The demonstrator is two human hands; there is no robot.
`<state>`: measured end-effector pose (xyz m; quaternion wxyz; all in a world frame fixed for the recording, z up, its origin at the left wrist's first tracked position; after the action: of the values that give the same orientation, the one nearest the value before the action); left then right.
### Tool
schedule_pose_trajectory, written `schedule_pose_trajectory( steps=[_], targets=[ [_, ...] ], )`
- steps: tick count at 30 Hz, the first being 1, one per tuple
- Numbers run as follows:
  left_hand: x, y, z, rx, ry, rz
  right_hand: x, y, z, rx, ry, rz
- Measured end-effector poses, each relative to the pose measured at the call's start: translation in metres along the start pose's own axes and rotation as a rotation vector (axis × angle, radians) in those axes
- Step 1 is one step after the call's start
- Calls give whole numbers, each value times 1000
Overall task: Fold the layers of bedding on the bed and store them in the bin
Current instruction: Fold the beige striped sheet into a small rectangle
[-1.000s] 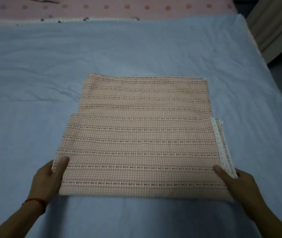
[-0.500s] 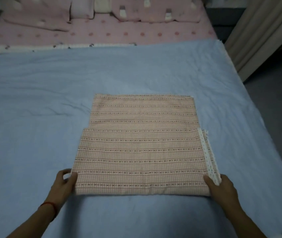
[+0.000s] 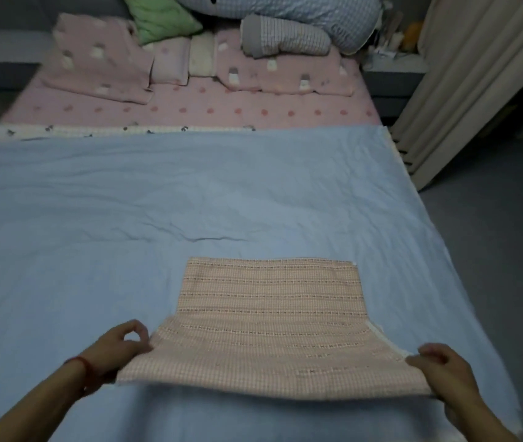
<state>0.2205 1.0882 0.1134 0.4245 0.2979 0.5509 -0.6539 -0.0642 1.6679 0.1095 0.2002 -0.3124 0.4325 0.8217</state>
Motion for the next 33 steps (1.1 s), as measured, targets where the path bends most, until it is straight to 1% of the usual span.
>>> schedule_pose_trajectory(
  steps=[3,6,8,10,11,12,13,14,15,16,17,18,19,20,21,23,24,26,27,29,30,31,33],
  targets=[
    [37,-39,32,-213,-14,45,28,59,-7,162,58,28],
    [83,-84,62,-360,-74,71,72,130,-14,289,11,105],
    [115,-109,83,-438,-163,63,111,172,-23,311,-28,169],
    [149,-123,98,-490,-232,74,149,199,-41,287,-23,221],
    [168,-127,105,-449,-287,88,167,208,-54,219,-29,253],
    [188,-128,108,-336,-358,109,183,214,-68,76,-50,296],
    [203,-132,110,-114,-484,123,197,214,-90,-119,-45,328],
    [218,-144,102,185,-587,80,213,205,-119,-339,-6,344],
    [233,-157,75,446,-623,-18,228,185,-148,-555,52,314],
    [251,-163,39,646,-617,-125,245,158,-171,-706,78,257],
    [273,-161,7,815,-590,-194,258,134,-189,-810,53,238],
    [290,-154,-20,910,-565,-219,267,117,-202,-899,-23,285],
    [310,-139,-31,913,-563,-228,271,105,-211,-988,-126,336],
    [320,-131,-34,896,-613,-246,274,98,-215,-1025,-223,371],
    [324,-130,-32,886,-681,-286,277,98,-214,-1007,-303,400],
    [326,-133,-28,888,-704,-322,274,106,-210,-1023,-372,398],
    [325,-135,-28,898,-704,-321,271,109,-209,-1043,-378,397],
    [325,-135,-30,934,-697,-296,274,101,-212,-1036,-257,298],
    [327,-136,-30,958,-674,-255,276,102,-211,-1020,-214,286],
    [321,-142,-29,991,-630,-151,267,115,-207,-940,-101,337],
    [311,-152,-34,1006,-631,-143,261,122,-199,-907,-55,362],
    [303,-166,-45,1041,-639,-192,260,118,-192,-852,9,374],
    [282,-215,-95,1088,-602,-408,254,102,-159,-666,10,302]
  ],
)
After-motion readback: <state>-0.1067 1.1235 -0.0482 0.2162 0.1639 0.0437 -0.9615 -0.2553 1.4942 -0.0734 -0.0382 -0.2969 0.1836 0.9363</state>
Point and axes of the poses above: each hand's wrist, its own x-axis towards the middle knuckle, its own z-axis out of the back of the hand, y = z × x, the point moved 10 cm from there along x, towards the middle knuckle, and after that the axes turned 12 degrees about y, right-handed, at the moved point
